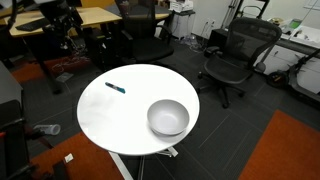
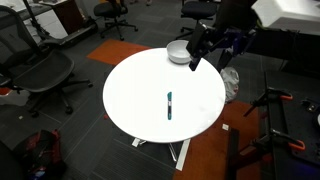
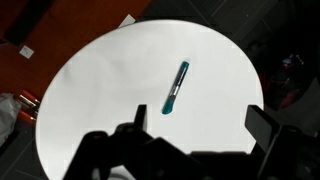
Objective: Put the marker in the bowl
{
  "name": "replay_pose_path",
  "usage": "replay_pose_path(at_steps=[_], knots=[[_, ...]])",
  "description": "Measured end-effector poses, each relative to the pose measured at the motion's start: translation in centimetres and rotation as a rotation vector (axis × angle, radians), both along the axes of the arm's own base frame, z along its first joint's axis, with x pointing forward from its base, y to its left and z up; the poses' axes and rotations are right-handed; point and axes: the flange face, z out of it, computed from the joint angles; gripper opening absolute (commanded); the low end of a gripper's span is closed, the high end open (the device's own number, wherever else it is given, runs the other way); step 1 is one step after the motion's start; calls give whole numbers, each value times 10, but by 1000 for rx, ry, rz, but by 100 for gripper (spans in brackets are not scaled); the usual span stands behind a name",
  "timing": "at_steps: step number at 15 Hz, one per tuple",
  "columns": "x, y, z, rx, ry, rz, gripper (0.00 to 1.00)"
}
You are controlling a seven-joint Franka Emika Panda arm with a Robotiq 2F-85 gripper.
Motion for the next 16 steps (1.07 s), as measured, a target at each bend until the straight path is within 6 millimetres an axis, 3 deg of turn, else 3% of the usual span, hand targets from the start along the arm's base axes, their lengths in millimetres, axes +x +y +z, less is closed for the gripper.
replay_pose_path(at_steps=[8,16], knots=[[35,0,-55,1,69,-198,100],[80,-6,-114,-15,143,-251,100]])
